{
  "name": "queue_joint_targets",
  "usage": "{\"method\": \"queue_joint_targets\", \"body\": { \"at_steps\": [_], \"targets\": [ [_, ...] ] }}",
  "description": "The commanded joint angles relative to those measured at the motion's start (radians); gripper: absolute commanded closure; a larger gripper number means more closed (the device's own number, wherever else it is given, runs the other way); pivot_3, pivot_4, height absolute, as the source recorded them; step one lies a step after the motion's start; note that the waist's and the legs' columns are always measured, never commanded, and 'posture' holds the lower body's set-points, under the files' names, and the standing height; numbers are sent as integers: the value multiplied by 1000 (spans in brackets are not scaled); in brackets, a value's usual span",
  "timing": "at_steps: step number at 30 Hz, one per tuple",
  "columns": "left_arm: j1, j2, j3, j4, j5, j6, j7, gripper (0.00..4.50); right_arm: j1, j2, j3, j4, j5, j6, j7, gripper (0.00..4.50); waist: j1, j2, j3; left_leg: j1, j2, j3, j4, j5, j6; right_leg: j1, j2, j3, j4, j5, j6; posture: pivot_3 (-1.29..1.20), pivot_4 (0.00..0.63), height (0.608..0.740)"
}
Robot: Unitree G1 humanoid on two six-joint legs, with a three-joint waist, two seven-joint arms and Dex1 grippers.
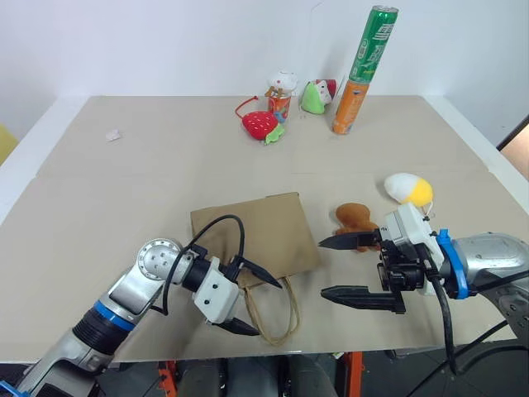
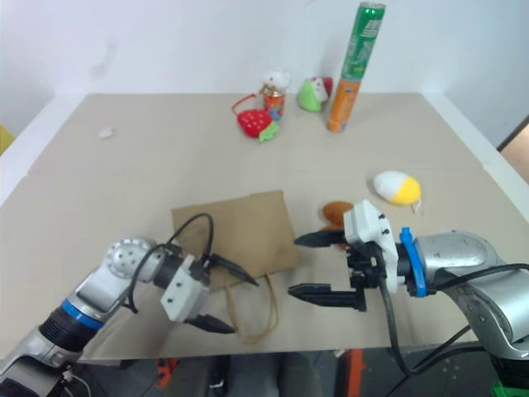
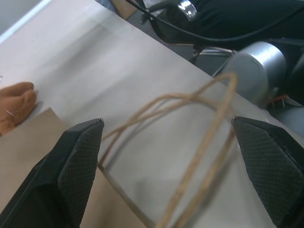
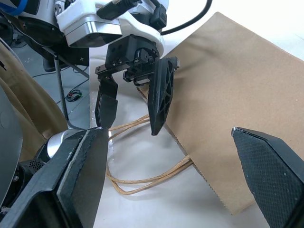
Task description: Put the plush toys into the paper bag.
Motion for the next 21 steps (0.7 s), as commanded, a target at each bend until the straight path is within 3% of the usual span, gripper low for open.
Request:
{"method": "queue_joint_targets", "body": {
  "at_steps": [1,7,8,9,13,14,17,21],
  "targets": [
    [-33,-18,-13,16,20,-5,17,56,-1,3,-16,-30,11,-4,-12,0,0,0,0,0,0,0,0,0,0,0,0,0,0,0,0,0,150,740],
    [-58,-43,-27,44,19,-16,3,56,4,3,-19,-36,12,-5,-22,0,0,0,0,0,0,0,1,0,0,0,0,0,0,1,0,0,150,740],
    [-64,-48,-25,46,16,-19,3,560,6,2,-20,-35,11,-6,-21,0,0,0,0,0,0,0,1,0,0,0,0,0,0,1,0,0,150,740],
    [-68,-50,-23,44,7,-16,-1,748,7,1,-21,-35,10,-7,-22,0,0,0,0,0,0,0,1,0,0,0,0,0,0,1,0,0,150,740],
    [-78,-45,5,19,-37,12,0,2733,15,-2,-26,-33,6,-9,-21,0,0,0,0,0,0,0,1,0,1,0,0,0,0,1,0,0,150,740],
    [-80,-41,19,9,-56,27,4,3003,20,-4,-29,-30,3,-12,-18,0,0,0,0,0,0,0,1,0,1,0,0,0,0,1,0,0,150,740],
    [-87,-40,74,-22,-121,93,36,4356,34,-8,-37,-21,-10,-19,-17,0,0,0,0,0,0,0,1,0,1,0,0,0,0,1,0,0,150,740],
    [-112,-49,155,-36,-174,164,103,4457,42,-13,-50,0,-25,-24,-18,0,0,0,0,0,0,0,2,0,1,0,0,0,0,2,1,0,150,740]
  ]
}}
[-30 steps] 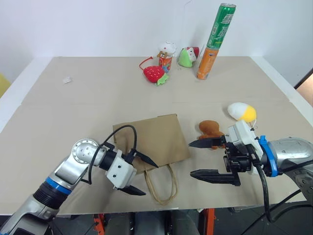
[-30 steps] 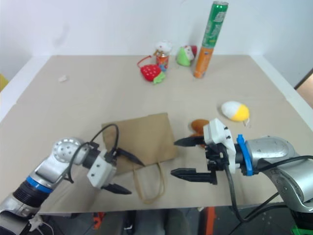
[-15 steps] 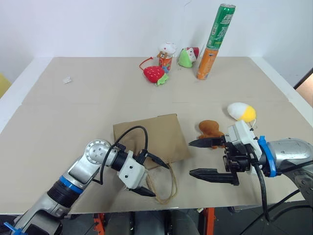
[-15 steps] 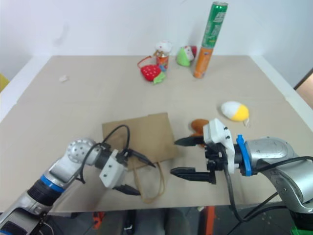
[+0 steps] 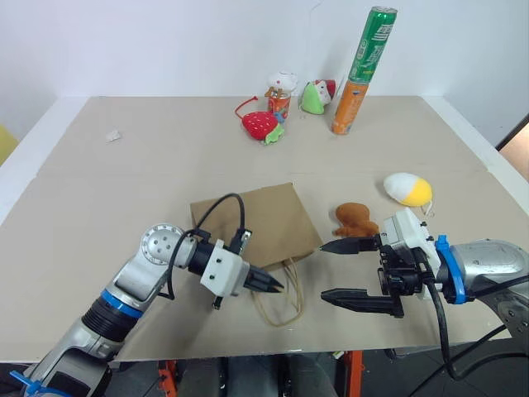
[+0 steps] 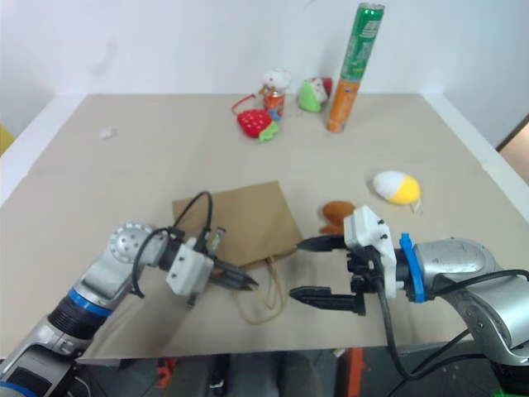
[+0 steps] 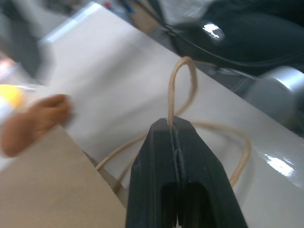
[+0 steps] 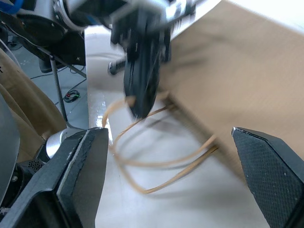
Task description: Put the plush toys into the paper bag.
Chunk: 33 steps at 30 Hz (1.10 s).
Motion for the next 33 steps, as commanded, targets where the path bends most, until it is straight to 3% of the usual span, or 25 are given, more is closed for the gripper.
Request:
{"method": "queue_joint_targets", "body": {
  "at_steps": [1,7,11,12,13,15,17,19,20,21,33],
  "targets": [
    [-45,-11,107,-44,-74,71,86,4457,1,-11,-50,7,-17,-25,-3,0,0,0,0,0,0,0,0,0,0,0,0,0,0,0,0,0,150,740],
    [-58,-60,157,-65,-80,120,201,4457,-63,45,-7,51,-22,-14,-63,0,0,0,0,0,-1,0,1,0,1,1,0,1,0,1,1,0,150,740],
    [-57,-85,175,-80,-72,140,266,4500,-124,132,40,101,-55,-19,-134,1360,0,-1,0,0,0,0,2,0,1,0,1,2,0,2,1,0,150,740],
    [-57,-90,180,-79,-68,139,281,4500,-143,153,56,112,-65,-18,-153,1494,0,-1,0,0,0,0,2,0,1,0,2,2,0,2,1,0,150,740],
    [-58,-99,187,-77,-67,141,301,4500,-164,176,75,121,-74,-10,-174,1979,0,-1,0,0,0,0,2,0,1,0,2,2,0,2,1,0,150,740],
    [-62,-113,197,-78,-65,144,338,4500,-193,208,110,134,-96,-10,-201,2396,-2,-1,0,0,1,1,2,0,1,0,2,2,0,2,0,0,150,740],
    [-64,-123,203,-82,-58,144,364,4500,-211,232,133,145,-120,-13,-216,3283,-1,-1,0,0,1,1,2,1,1,0,3,3,0,4,0,0,150,740],
    [-63,-126,204,-85,-51,140,382,4500,-223,252,151,157,-141,-18,-233,3858,-1,-1,0,0,1,1,2,1,1,0,3,3,0,4,0,0,150,740],
    [-62,-127,205,-87,-49,141,389,4500,-228,264,160,164,-154,-23,-243,3858,-1,-1,0,0,1,1,2,1,1,0,3,3,0,4,0,0,150,740],
    [-61,-126,204,-88,-47,141,396,4500,-233,277,169,170,-169,-28,-250,4474,0,-1,0,0,1,2,3,1,1,-1,3,3,0,4,0,0,150,740],
    [-40,-167,185,-99,-22,155,476,4500,-359,458,284,280,-330,-47,-376,4474,-1,-1,0,0,6,3,3,1,0,-2,8,4,0,7,-3,0,150,740]
  ]
}}
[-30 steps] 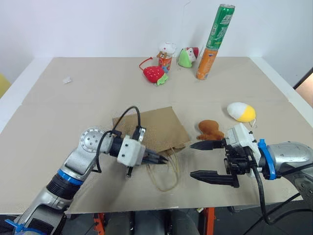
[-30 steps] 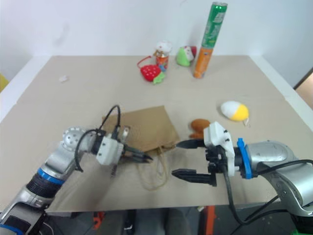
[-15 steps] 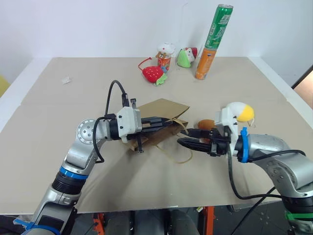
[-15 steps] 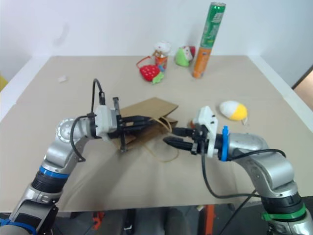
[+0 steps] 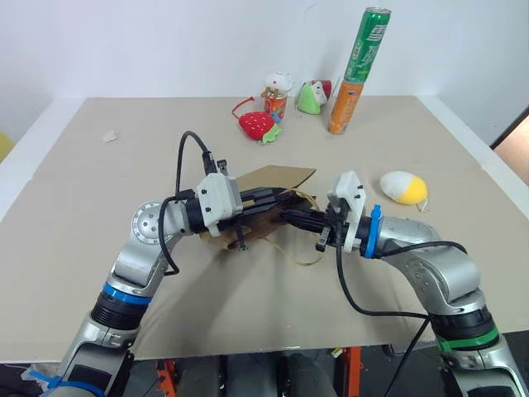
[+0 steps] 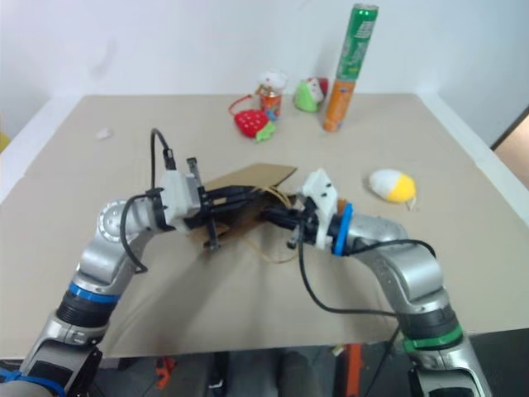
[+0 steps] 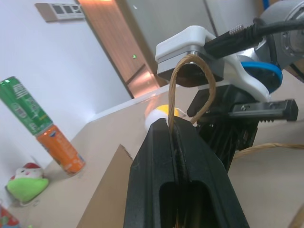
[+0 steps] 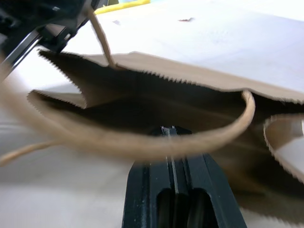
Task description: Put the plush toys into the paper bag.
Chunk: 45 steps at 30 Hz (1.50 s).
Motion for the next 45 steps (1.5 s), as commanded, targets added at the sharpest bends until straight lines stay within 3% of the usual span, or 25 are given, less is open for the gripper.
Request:
{"method": "queue_joint_targets", "body": {
  "at_steps": [1,10,17,36,45],
  "targets": [
    [-5,-23,11,-33,10,2,48,4500,-23,30,43,18,-65,-26,-31,4474,0,0,0,0,0,0,0,0,0,0,0,0,0,0,0,0,150,740],
    [-45,-67,71,-23,57,31,213,4500,63,69,160,84,-271,-107,-124,4474,0,0,0,0,2,2,0,0,0,-1,1,1,0,0,0,0,150,740],
    [-57,-92,87,-68,76,79,307,4500,93,160,155,123,-305,-94,-179,4474,-1,0,0,0,6,4,1,0,-1,-1,5,2,0,2,-1,0,150,740],
    [-167,-40,31,-140,100,-28,190,4500,79,174,133,150,-316,-95,-167,4474,-1,0,0,0,8,6,1,-1,-3,-3,6,4,0,2,-2,0,150,740],
    [-191,-41,39,-129,183,-141,225,4500,83,168,123,148,-317,-96,-164,4474,-1,0,0,0,8,7,1,-1,-3,-4,6,5,0,2,-2,0,150,740]
  ]
}}
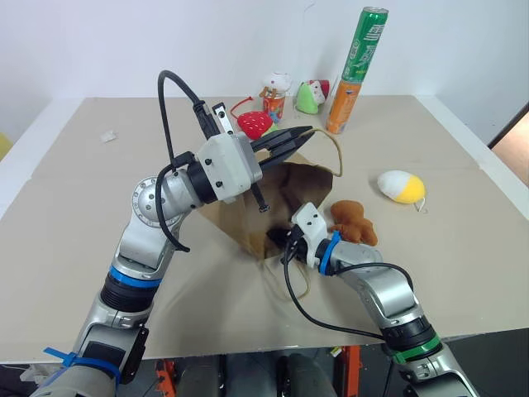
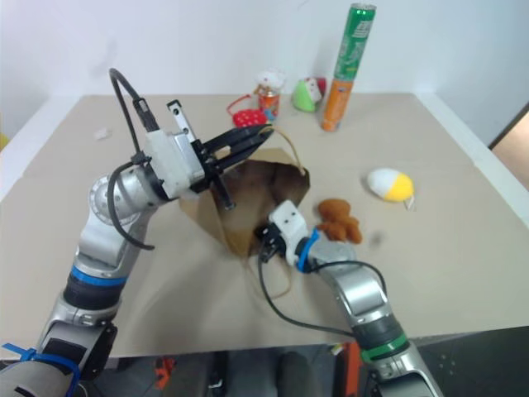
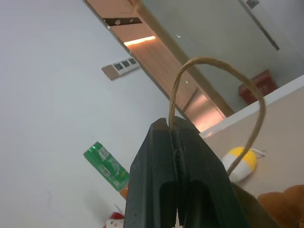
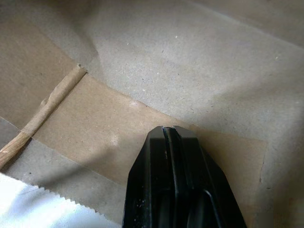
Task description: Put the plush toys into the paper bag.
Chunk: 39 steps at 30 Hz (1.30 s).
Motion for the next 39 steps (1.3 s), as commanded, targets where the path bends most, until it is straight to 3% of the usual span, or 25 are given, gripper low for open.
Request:
{"method": "queue_joint_targets", "body": {
  "at_steps": [1,10,16,20,30,34,39],
  "targets": [
    [-29,7,16,-35,44,-81,24,4500,-7,-9,-20,-13,-7,-9,7,4474,0,0,0,0,0,0,0,0,0,0,0,0,0,0,0,0,150,740],
    [-12,24,25,-37,81,-117,42,4500,-4,-7,-19,-11,-9,-14,14,4474,0,0,0,0,0,1,0,0,0,-1,0,1,0,0,0,0,150,740],
    [64,-39,86,11,-30,109,135,4500,-12,-5,-23,-6,-15,-25,20,4474,0,0,0,0,0,1,-1,0,0,-1,0,1,0,0,0,0,150,740],
    [114,-38,82,28,-45,153,128,4500,-25,-31,-38,-16,-8,-40,51,4474,0,0,0,0,1,1,-1,0,0,-1,1,1,0,0,0,0,150,740],
    [135,-27,80,35,-36,182,138,4500,-40,-148,-188,-177,126,16,153,4474,0,0,0,0,0,2,-2,0,0,-3,0,2,0,0,0,0,150,740],
    [132,-34,79,39,-26,189,150,4500,-29,-222,-329,-267,286,91,232,3162,1,0,0,-1,0,2,-4,0,0,-3,0,3,0,0,0,0,150,740],
    [134,-40,66,41,-17,189,153,4500,-49,-337,-519,-222,429,189,257,932,2,-1,0,-2,0,3,-4,0,0,-4,-1,4,0,-1,1,0,150,740]
  ]
}}
